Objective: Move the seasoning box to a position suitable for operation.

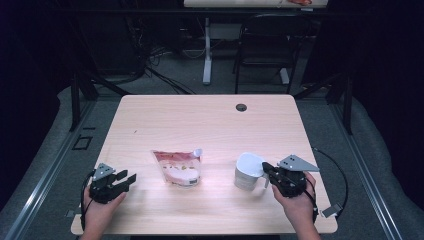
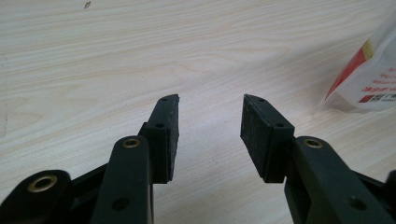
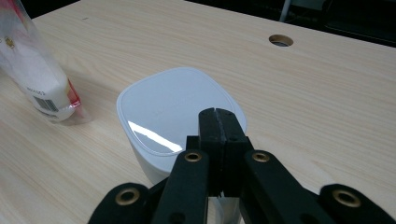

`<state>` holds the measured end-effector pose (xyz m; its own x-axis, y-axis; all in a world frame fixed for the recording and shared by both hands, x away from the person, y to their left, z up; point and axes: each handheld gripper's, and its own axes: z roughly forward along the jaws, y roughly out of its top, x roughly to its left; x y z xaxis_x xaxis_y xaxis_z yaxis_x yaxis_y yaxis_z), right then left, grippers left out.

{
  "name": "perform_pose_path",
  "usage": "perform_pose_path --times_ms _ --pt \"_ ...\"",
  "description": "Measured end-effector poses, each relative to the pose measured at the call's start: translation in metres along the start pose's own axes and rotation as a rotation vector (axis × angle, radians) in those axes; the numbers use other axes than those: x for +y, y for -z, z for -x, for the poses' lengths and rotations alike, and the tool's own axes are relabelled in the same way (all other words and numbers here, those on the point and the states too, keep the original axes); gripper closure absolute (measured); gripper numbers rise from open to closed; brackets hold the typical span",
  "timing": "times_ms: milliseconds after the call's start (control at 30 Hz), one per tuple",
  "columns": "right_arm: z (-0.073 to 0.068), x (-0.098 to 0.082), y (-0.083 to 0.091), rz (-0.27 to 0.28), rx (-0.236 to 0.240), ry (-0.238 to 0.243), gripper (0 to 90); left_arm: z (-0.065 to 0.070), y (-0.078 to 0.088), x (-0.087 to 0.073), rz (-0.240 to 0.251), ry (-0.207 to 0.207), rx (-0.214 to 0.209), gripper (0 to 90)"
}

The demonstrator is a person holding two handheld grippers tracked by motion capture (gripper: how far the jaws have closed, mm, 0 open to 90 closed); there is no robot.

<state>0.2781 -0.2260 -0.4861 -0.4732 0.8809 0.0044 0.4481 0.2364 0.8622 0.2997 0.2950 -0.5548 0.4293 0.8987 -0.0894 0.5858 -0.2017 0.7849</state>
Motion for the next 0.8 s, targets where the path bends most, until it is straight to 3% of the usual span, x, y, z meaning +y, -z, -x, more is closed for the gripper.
perform_pose_path --times_ms 800 --pt "0.0034 -0.0039 -0.0010 0.002 0.006 -0.005 90.0 -0.0001 0.0000 0.0000 -0.001 -0.002 -0.001 57.1"
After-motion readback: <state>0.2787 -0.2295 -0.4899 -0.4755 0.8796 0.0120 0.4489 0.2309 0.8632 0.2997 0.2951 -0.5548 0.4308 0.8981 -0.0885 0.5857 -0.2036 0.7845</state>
